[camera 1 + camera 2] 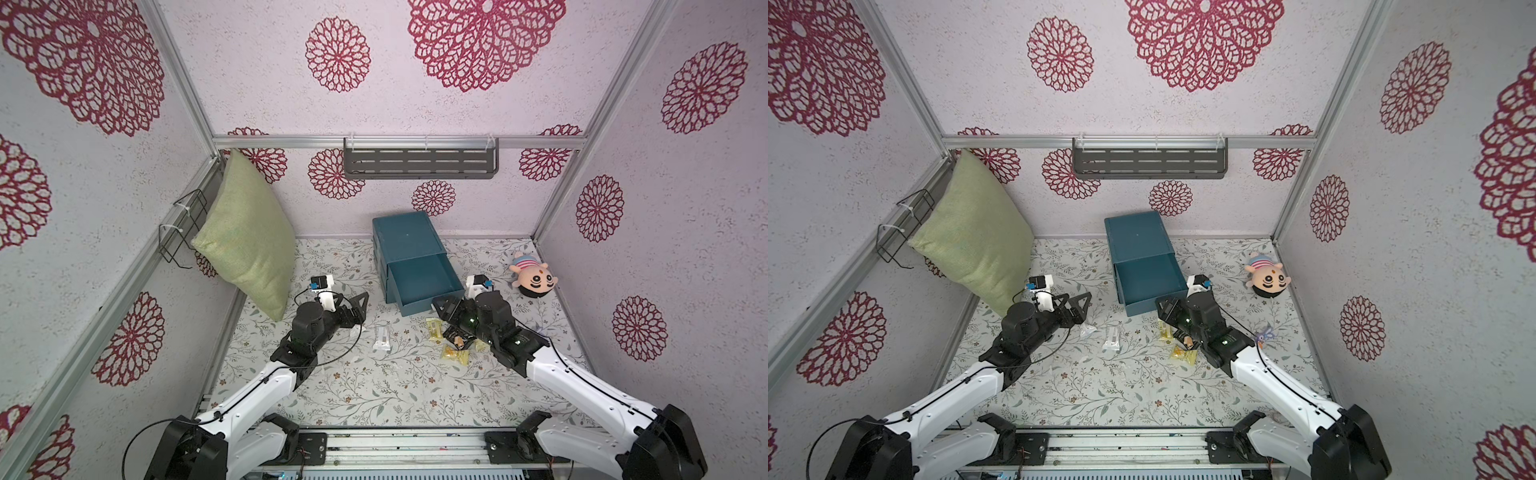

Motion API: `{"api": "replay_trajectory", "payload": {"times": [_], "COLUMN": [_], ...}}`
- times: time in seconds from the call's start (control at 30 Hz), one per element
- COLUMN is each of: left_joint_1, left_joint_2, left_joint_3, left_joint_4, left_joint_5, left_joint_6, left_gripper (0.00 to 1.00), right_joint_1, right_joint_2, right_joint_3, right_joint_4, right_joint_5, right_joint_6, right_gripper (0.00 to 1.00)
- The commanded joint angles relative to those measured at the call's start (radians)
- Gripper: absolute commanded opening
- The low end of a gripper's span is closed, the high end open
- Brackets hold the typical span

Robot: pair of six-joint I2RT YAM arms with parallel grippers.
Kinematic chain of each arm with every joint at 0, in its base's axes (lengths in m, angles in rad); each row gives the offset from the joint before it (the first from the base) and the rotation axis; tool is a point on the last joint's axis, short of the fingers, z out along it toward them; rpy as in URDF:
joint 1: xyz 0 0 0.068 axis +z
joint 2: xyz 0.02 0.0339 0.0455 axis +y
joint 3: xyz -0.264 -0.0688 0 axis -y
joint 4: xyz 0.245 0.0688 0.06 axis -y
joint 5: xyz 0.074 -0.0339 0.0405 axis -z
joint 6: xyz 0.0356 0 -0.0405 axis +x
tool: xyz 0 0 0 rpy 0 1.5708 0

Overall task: Place the cookies into the drawer by color
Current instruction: Open the drawer in the storage box, then pick up the cookie at the center of the board.

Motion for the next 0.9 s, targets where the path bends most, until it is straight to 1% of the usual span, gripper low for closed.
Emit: {"api": "replay_trajectory", "payload": {"times": [0.0, 0.1, 0.23, 0.37, 0.4, 0.53, 0.6, 0.67, 0.77, 0.87], "left_joint_1": [-0.012, -0.019, -0.054, -0.096, -0.107, -0.199, -0.259, -0.315, -0.367, -0.399], "left_joint_2": [-0.002, -0.029, -0.095, -0.122, -0.118, -0.113, -0.114, -0.111, -0.125, -0.144], "left_joint_3": [0.027, 0.021, -0.002, -0.005, 0.002, 0.011, 0.018, 0.029, 0.005, -0.03], "left_joint_4": [0.0, -0.008, -0.012, -0.009, -0.022, -0.066, -0.111, -0.163, -0.192, -0.213], "left_joint_5": [-0.007, -0.017, -0.054, -0.072, -0.071, -0.085, -0.13, -0.183, -0.245, -0.31], "left_joint_6": [0.018, 0.016, 0.004, -0.017, -0.024, -0.044, -0.046, -0.055, -0.089, -0.146], "left_gripper": [0.97, 0.97, 0.97, 0.97, 0.97, 0.97, 0.97, 0.97, 0.97, 0.97], "right_joint_1": [-0.005, -0.003, 0.0, 0.0, 0.0, 0.003, 0.003, 0.004, 0.004, 0.004], "right_joint_2": [-0.051, -0.107, -0.199, -0.287, -0.306, -0.371, -0.389, -0.403, -0.42, -0.426], "right_joint_3": [0.024, 0.011, -0.031, -0.107, -0.127, -0.204, -0.233, -0.266, -0.322, -0.339], "right_joint_4": [-0.035, -0.094, -0.22, -0.319, -0.339, -0.403, -0.418, -0.431, -0.416, -0.397], "right_joint_5": [-0.011, -0.029, -0.04, -0.016, -0.007, 0.036, 0.048, 0.065, 0.071, 0.063], "right_joint_6": [-0.026, -0.046, -0.097, -0.123, -0.125, -0.124, -0.12, -0.1, -0.068, -0.064], "right_gripper": [0.59, 0.68, 0.82, 0.97, 0.98, 0.98, 0.95, 0.89, 0.85, 0.85]}}
